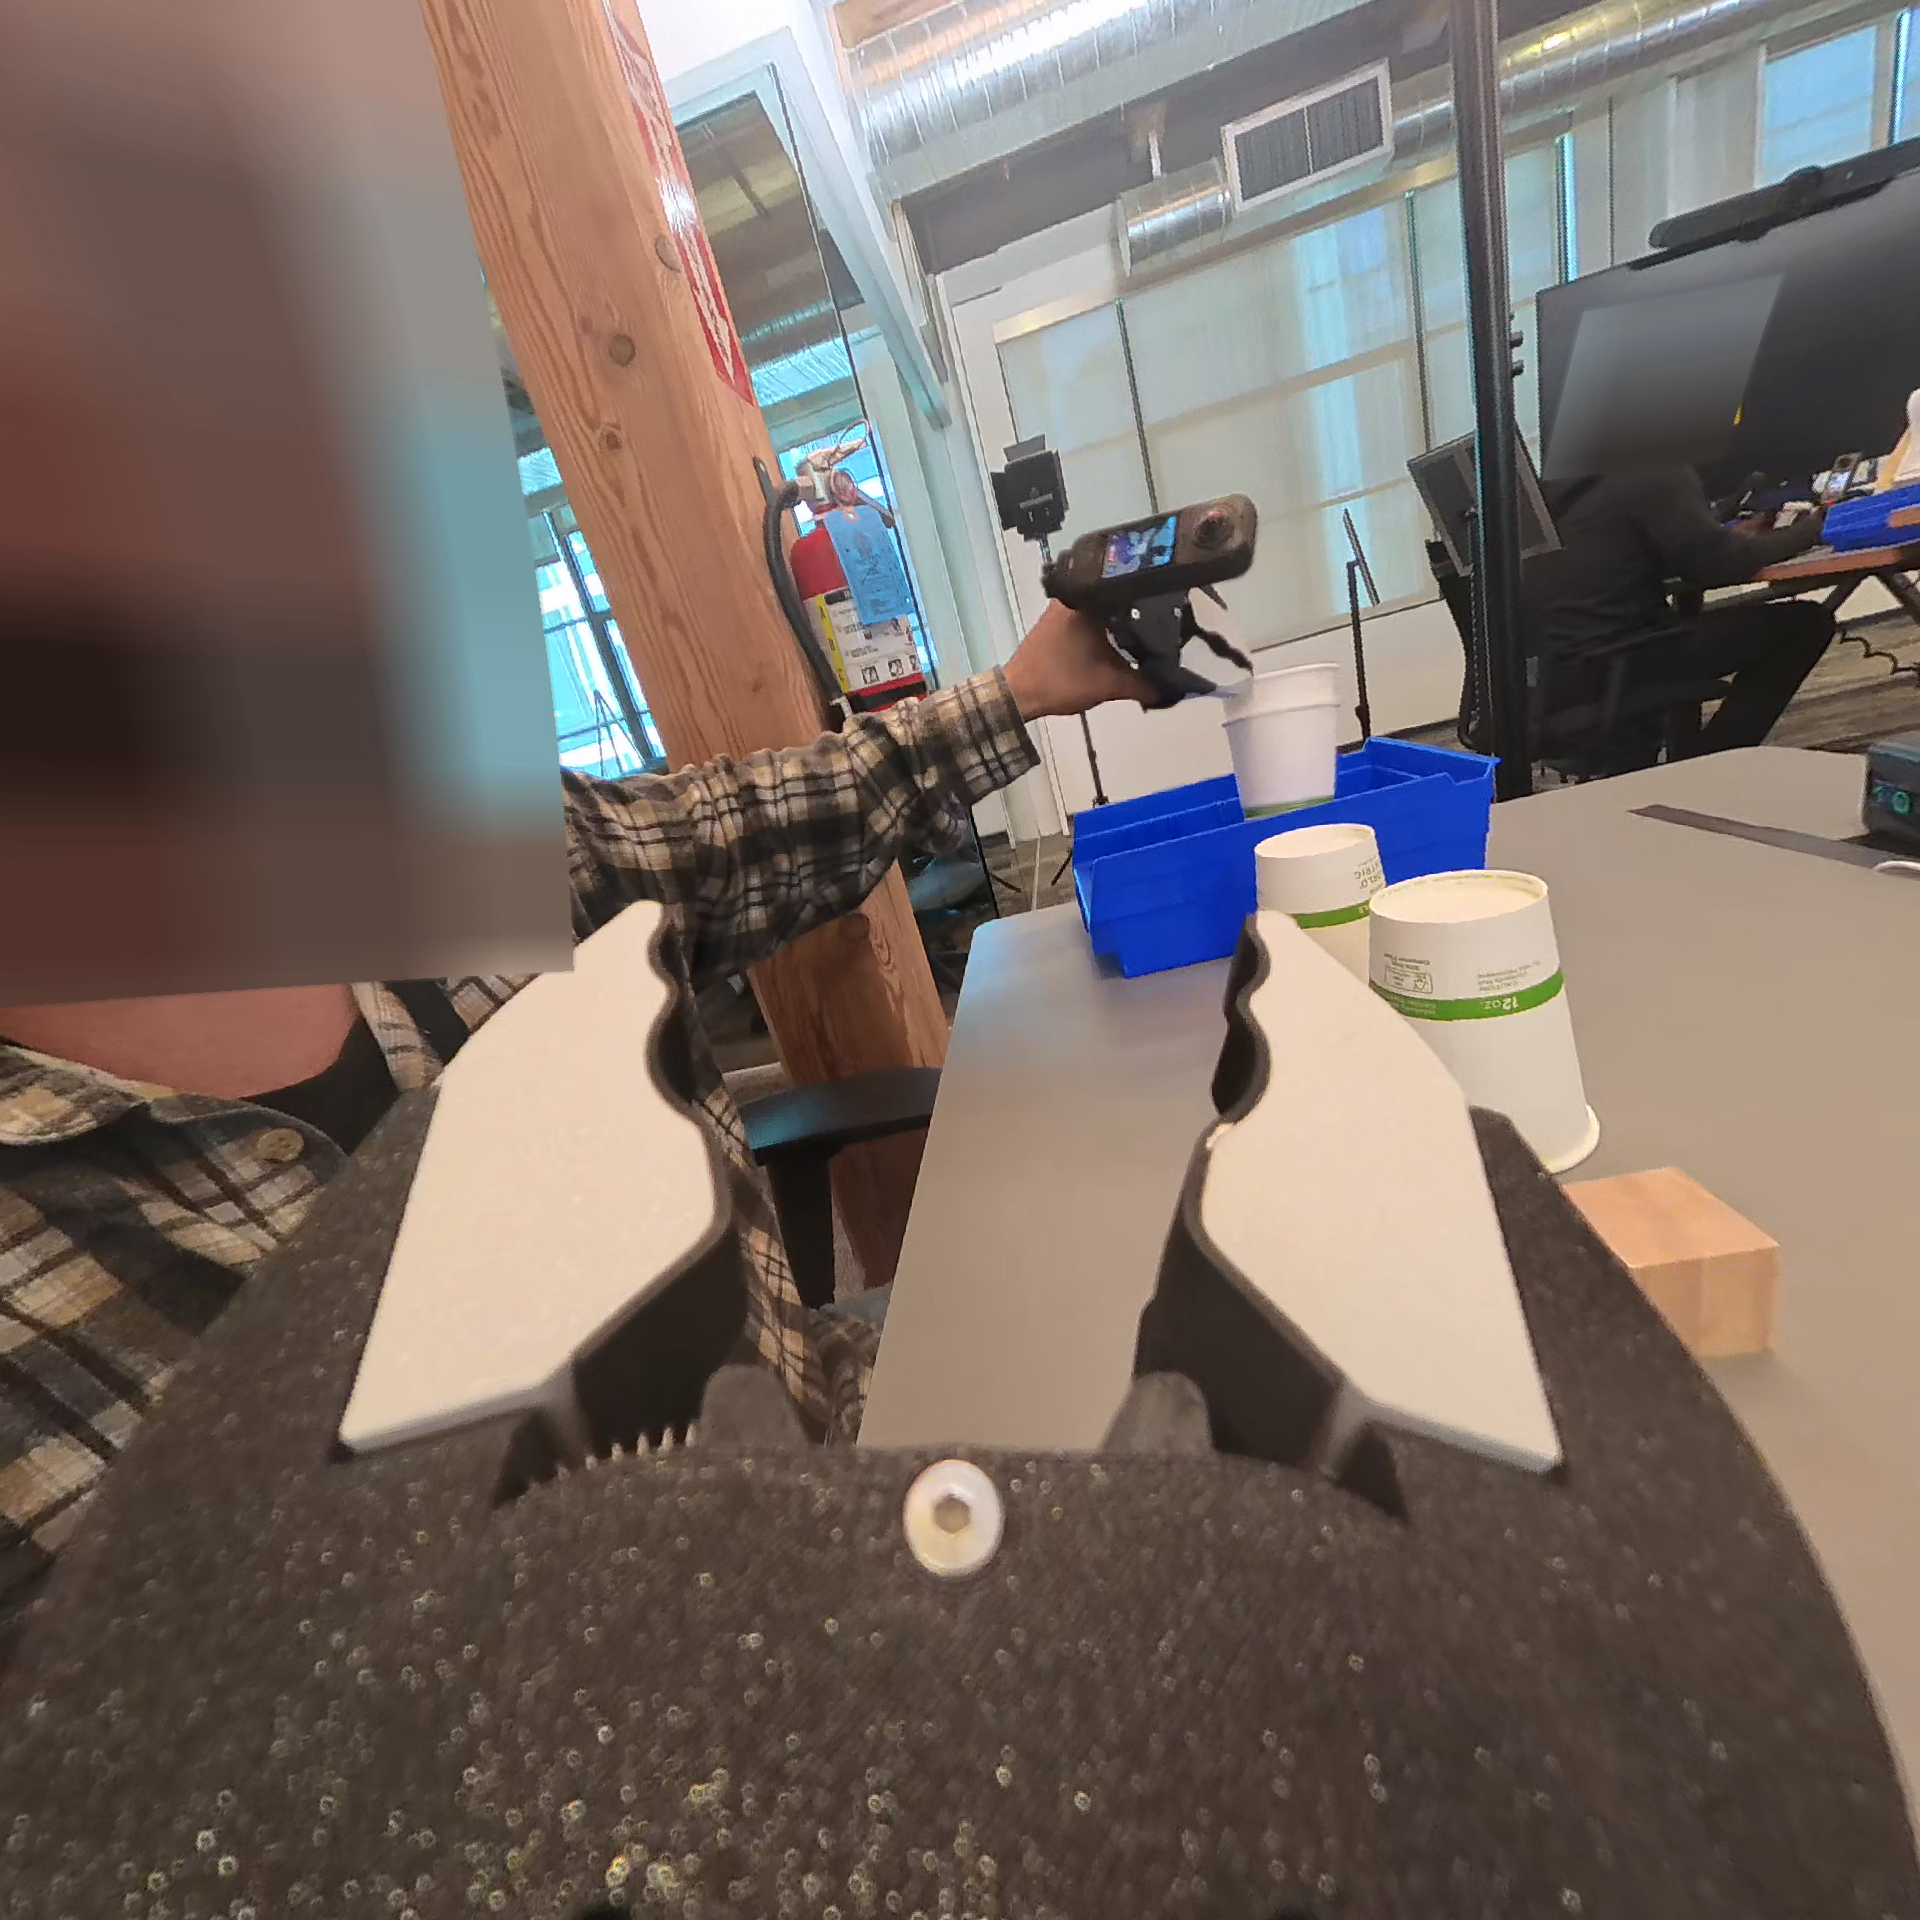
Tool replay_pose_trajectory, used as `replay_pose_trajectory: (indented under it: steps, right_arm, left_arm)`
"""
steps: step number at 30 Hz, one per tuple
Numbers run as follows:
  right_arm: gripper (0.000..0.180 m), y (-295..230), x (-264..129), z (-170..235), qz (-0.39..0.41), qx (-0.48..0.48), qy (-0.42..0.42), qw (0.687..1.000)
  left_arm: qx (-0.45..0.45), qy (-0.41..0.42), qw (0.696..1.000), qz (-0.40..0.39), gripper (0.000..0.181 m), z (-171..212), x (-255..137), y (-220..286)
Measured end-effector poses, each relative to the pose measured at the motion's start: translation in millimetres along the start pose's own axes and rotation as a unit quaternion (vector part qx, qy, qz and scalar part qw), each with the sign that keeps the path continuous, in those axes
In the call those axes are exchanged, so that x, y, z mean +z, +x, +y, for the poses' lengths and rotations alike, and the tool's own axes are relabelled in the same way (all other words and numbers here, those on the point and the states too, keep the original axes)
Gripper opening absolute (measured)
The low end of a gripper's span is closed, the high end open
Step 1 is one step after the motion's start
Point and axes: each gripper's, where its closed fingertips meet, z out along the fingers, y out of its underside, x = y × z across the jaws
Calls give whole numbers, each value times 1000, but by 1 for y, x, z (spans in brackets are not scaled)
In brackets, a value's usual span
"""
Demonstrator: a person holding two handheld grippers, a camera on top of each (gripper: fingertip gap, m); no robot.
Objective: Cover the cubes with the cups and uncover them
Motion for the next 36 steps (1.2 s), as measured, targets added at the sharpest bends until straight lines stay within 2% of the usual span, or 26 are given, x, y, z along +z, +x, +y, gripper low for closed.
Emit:
replay_pose_trajectory:
  steps: [9, 17, 21, 30, 36]
  right_arm:
    - [97, 1, 7, 5, -8, 9, -6, 1000]
    - [98, -3, 19, -4, -14, -2, -1, 1000]
    - [99, -3, 24, -4, -7, -4, 7, 1000]
    - [101, 23, 32, -1, 74, -4, 64, 995]
    - [108, 52, 38, 0, 142, -5, 107, 984]
  left_arm:
    - [12, 4, 1000, -24, 2, 5, -4, -6]
    - [-38, 34, 998, -39, 2, -11, -59, -78]
    - [-71, 79, 994, -8, 2, -33, -89, -87]
    - [-91, 205, 969, 100, 2, -112, -152, -34]
    - [-85, 295, 935, 180, 2, -173, -201, 26]
